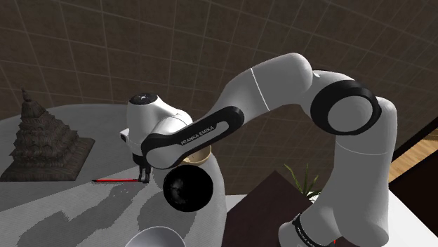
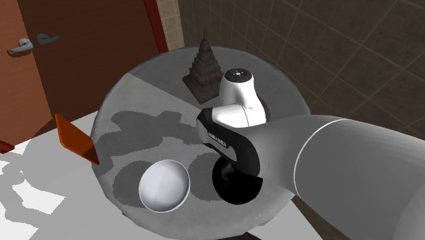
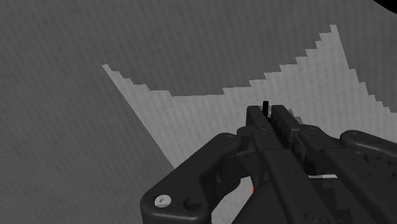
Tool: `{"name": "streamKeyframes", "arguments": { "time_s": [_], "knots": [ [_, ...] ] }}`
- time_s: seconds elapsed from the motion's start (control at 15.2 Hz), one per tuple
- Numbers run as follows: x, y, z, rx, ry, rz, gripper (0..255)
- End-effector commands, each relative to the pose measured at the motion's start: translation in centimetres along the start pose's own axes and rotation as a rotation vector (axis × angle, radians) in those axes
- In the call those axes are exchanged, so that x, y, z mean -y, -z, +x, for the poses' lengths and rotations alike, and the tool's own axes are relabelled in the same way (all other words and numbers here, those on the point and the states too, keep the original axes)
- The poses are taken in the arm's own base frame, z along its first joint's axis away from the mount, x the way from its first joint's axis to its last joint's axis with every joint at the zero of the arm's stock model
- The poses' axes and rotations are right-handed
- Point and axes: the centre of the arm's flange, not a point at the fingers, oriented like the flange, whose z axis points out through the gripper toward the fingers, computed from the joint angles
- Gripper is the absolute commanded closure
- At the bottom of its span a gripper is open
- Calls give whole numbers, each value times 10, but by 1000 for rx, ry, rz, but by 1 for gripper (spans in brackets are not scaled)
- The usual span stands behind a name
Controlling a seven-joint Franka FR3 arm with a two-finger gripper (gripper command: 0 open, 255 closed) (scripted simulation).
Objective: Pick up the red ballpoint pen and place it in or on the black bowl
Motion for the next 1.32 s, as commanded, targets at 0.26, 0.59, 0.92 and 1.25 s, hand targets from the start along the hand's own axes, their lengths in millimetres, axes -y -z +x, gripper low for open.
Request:
{"name": "streamKeyframes", "arguments": {
  "time_s": [0.26, 0.59, 0.92, 1.25],
  "knots": [
    [4, -3, -1, 5, 4, 5, 255],
    [4, 17, 1, 5, 4, 5, 255],
    [5, 44, 0, 5, 4, 5, 255],
    [6, 70, -1, 5, 4, 5, 255]
  ]
}}
